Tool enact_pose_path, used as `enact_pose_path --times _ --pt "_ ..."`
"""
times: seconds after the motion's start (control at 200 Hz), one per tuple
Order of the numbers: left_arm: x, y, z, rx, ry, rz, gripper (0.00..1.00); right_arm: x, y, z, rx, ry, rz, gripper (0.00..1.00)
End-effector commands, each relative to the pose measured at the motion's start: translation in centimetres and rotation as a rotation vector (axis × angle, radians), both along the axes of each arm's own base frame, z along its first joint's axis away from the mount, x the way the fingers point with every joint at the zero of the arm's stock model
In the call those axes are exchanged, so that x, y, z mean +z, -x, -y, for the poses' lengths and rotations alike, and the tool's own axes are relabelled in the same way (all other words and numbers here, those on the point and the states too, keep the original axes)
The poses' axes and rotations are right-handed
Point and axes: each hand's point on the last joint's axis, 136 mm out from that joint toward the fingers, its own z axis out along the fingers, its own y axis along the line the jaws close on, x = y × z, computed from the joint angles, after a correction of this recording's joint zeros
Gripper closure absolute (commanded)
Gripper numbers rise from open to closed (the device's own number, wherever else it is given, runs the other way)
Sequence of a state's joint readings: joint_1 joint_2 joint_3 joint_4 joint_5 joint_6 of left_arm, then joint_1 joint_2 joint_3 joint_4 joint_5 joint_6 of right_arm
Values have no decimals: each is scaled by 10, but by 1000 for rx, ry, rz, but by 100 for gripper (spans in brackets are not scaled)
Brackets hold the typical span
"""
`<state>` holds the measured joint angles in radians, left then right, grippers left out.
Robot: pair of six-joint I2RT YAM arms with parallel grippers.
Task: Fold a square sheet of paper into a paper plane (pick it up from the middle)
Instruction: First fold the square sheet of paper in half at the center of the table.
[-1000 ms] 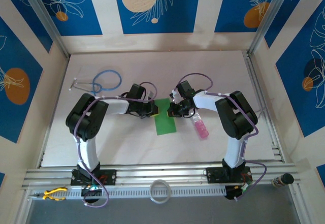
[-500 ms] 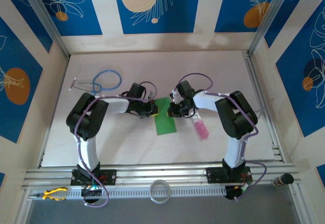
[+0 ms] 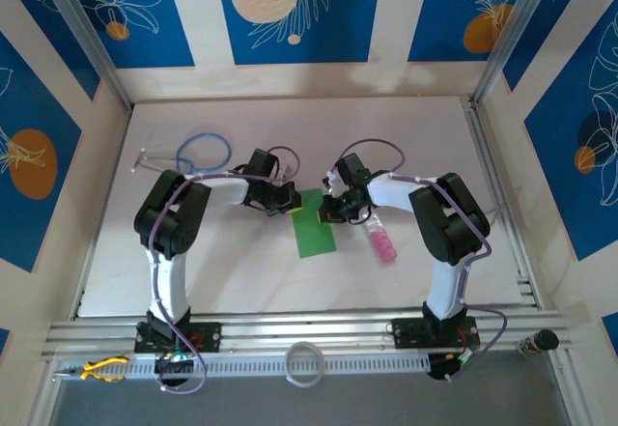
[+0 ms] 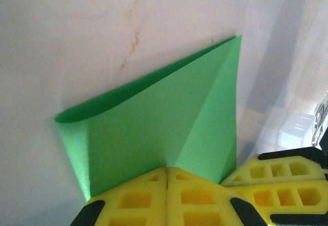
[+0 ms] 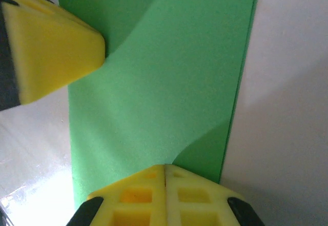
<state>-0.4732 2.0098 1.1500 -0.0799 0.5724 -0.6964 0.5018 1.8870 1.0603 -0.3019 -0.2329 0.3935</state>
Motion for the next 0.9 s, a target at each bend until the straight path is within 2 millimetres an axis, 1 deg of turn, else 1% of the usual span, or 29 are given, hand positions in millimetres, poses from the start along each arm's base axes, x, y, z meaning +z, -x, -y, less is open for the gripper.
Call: enact_pose_path --times 0.0,0.05,0.1,0.325,0.41,0.575,0.89 --pt "-20 0 -16 15 -60 -34 95 -48 40 39 -15 203 -165 100" --pt "-21 0 -17 24 -60 -43 95 -48 39 40 -16 206 -167 100" --pt "-19 -1 -16 28 -55 -45 95 -48 39 40 -17 206 -166 100" --pt "14 -12 -2 0 23 3 94 -48 39 40 -16 205 -165 100" --pt "17 -13 0 -17 30 14 93 -48 39 40 -17 207 -166 100" --pt "7 -16 -1 -27 5 6 93 -49 40 39 -15 206 -166 100" --pt "-22 -23 -21 22 -52 -32 94 -48 40 39 -13 204 -168 100"
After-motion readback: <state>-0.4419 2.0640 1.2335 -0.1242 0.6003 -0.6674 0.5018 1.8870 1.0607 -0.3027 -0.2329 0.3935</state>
